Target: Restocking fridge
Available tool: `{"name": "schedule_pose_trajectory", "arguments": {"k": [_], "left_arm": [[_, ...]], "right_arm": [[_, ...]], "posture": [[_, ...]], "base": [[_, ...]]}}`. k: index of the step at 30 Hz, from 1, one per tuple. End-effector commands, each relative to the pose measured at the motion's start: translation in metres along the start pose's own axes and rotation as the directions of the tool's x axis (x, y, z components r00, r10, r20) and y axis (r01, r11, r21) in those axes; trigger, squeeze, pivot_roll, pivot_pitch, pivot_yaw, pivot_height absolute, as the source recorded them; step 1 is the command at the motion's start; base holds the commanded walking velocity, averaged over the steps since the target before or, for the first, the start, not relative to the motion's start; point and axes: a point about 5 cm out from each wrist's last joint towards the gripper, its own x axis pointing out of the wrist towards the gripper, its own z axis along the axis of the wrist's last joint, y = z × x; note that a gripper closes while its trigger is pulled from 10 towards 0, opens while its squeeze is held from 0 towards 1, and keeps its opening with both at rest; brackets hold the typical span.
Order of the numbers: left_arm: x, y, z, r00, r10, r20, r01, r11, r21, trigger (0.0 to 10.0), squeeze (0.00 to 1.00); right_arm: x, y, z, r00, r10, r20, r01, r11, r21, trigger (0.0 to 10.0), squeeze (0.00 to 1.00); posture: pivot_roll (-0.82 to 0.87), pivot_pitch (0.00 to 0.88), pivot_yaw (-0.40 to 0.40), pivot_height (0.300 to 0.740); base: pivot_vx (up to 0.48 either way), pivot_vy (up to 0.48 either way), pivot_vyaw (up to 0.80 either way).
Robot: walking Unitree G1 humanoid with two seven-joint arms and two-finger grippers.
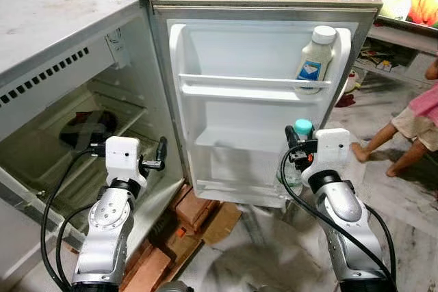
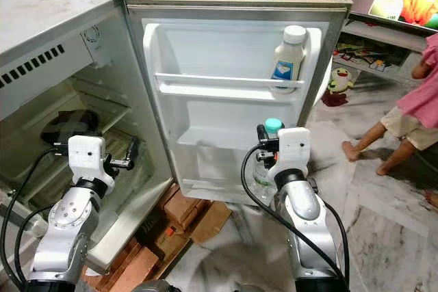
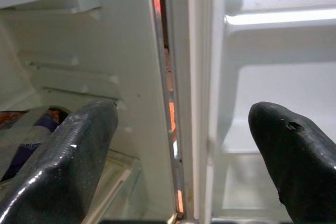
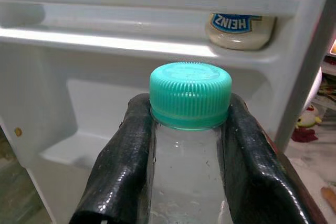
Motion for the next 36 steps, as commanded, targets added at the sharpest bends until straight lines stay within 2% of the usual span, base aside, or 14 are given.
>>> {"name": "schedule_pose_trajectory", "arguments": {"k": [1,12,16,24,28,36], "left_arm": [[0.000,0.002,-0.001,1.000,0.009,-0.005,-0.009,1.000,0.018,10.0,0.00],[0.001,0.004,0.000,1.000,0.031,-0.005,-0.030,0.999,0.025,10.0,0.00],[0.002,0.002,0.000,1.000,0.006,-0.007,-0.006,1.000,0.013,10.0,0.00],[0.008,0.006,0.008,1.000,-0.002,0.018,0.002,0.999,0.048,10.0,0.00],[0.009,0.007,0.010,1.000,-0.002,0.020,0.001,0.999,0.041,10.0,0.00],[0.005,0.006,0.006,1.000,-0.022,0.023,0.021,0.999,0.036,10.0,0.00]], "right_arm": [[0.002,0.001,0.006,1.000,0.005,0.027,-0.005,1.000,-0.001,10.0,0.00],[0.002,0.000,0.006,1.000,0.006,0.029,-0.006,1.000,0.004,10.0,0.00],[0.002,0.001,0.007,0.999,0.011,0.032,-0.011,1.000,0.002,10.0,0.00],[0.006,0.001,0.019,0.997,0.025,0.069,-0.024,1.000,-0.013,10.0,0.00],[0.006,0.001,0.019,0.997,0.015,0.074,-0.015,1.000,-0.010,10.0,0.00],[0.002,0.006,0.018,0.996,0.038,0.081,-0.036,0.999,-0.026,10.0,0.00]], "posture": [[0.01,0.017,0.019,0.698],[0.01,0.025,0.019,0.627],[0.01,0.027,0.020,0.627],[0.00,0.042,0.041,0.627],[0.01,0.044,0.043,0.627],[0.00,0.045,0.036,0.627]], "base": [[0.000,0.000,0.00],[0.000,0.000,0.00],[0.000,0.000,0.00],[0.000,0.000,0.00],[0.000,0.000,0.00],[0.170,0.000,0.00]]}}
